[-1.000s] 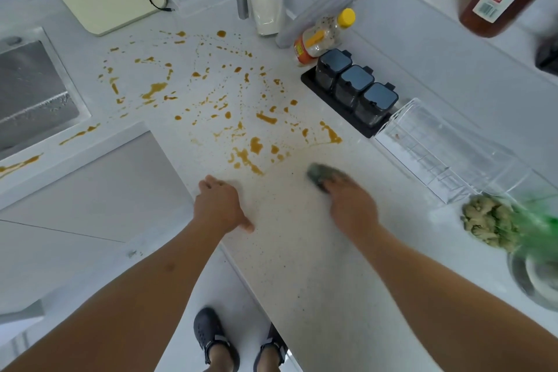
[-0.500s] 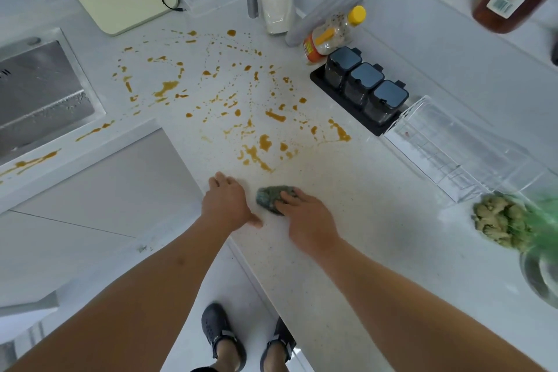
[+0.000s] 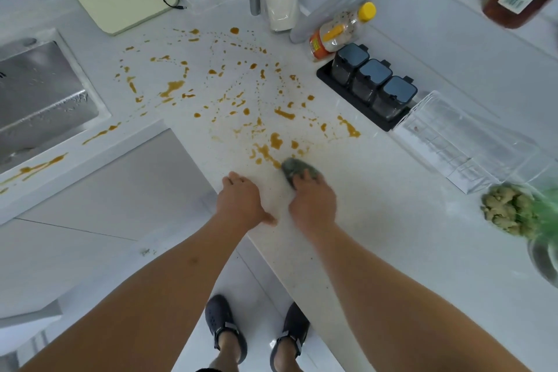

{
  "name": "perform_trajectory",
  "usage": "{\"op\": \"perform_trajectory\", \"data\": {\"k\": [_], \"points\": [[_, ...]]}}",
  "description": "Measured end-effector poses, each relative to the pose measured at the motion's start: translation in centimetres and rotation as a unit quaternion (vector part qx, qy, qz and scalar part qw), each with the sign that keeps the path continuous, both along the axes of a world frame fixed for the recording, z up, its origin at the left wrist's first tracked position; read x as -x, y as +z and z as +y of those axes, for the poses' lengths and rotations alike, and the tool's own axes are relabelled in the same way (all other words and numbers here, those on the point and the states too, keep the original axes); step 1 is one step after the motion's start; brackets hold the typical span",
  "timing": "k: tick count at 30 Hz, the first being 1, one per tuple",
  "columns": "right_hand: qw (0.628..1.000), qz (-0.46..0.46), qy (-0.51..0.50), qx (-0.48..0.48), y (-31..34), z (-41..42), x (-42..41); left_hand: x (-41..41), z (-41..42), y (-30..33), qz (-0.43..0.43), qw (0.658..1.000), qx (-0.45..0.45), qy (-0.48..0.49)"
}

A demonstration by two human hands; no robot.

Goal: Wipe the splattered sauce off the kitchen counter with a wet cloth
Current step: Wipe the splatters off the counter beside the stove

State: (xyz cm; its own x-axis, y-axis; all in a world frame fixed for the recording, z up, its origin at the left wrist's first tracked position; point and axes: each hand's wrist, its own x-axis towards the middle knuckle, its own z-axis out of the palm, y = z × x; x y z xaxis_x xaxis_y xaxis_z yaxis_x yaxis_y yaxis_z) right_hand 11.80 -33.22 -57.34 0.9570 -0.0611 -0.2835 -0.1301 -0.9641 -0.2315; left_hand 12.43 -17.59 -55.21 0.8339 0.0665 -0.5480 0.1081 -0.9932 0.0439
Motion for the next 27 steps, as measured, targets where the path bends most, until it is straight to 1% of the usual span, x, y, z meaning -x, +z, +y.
{"op": "perform_trajectory", "data": {"k": [3, 5, 6, 8, 10, 11, 13, 14, 16, 17, 19, 21, 23, 24, 26, 27], "points": [[0.998, 0.017, 0.06, -0.019, -0.8, 3.2, 2.3, -0.1, 2.3, 0.3, -0.026, 0.999, 0.041, -0.015], [0.995, 0.012, 0.097, -0.03, -1.2, 1.9, 3.8, -0.5, 4.2, 1.1, -0.031, 0.997, 0.072, -0.02], [0.995, 0.002, 0.095, -0.037, -1.3, 0.3, 4.2, -0.7, 5.1, 1.3, -0.03, 0.997, 0.073, -0.025], [0.998, -0.033, 0.033, -0.036, -1.5, -3.7, 4.2, -1.8, 6.8, 1.6, -0.037, 0.997, 0.056, -0.036], [0.995, -0.029, -0.093, -0.035, -0.8, -7.8, 3.9, -2.8, 7.8, 1.8, -0.019, 0.999, 0.033, -0.026], [0.986, -0.021, -0.161, -0.036, -0.2, -9.1, 3.6, -3.3, 8.2, 1.8, -0.003, 0.999, 0.024, -0.027], [0.963, -0.024, -0.265, -0.039, 0.6, -9.3, 3.1, -4.2, 8.6, 1.2, 0.023, 0.999, 0.012, -0.037], [0.954, -0.037, -0.292, -0.048, 0.9, -8.4, 2.9, -4.3, 8.3, 1.1, 0.026, 0.998, 0.001, -0.05], [0.947, -0.071, -0.308, -0.054, 0.8, -4.9, 2.4, -4.6, 8.0, 0.5, 0.018, 0.997, -0.021, -0.075], [0.952, -0.073, -0.293, -0.044, 0.5, -3.0, 2.1, -4.6, 7.7, 0.7, 0.017, 0.996, -0.03, -0.079], [0.97, -0.046, -0.238, -0.023, -0.5, 2.1, 1.4, -4.7, 7.8, 0.8, 0.012, 0.997, -0.022, -0.077], [0.982, -0.015, -0.185, -0.026, -1.1, 7.0, 0.7, -5.0, 8.0, 0.4, 0.015, 0.997, -0.016, -0.073], [0.99, -0.001, -0.138, -0.028, -1.3, 10.2, 0.7, -5.3, 8.2, -0.6, 0.016, 0.997, -0.017, -0.068], [0.995, -0.002, -0.098, -0.019, -1.3, 10.8, 1.0, -5.5, 8.3, -0.9, 0.016, 0.997, -0.022, -0.072], [1.0, -0.007, -0.024, -0.012, -0.9, 9.0, 2.2, -5.7, 8.3, -1.0, 0.015, 0.996, -0.022, -0.082], [1.0, -0.012, -0.021, -0.014, -0.7, 7.0, 3.1, -5.8, 8.4, -0.9, 0.016, 0.996, -0.022, -0.088]]}}
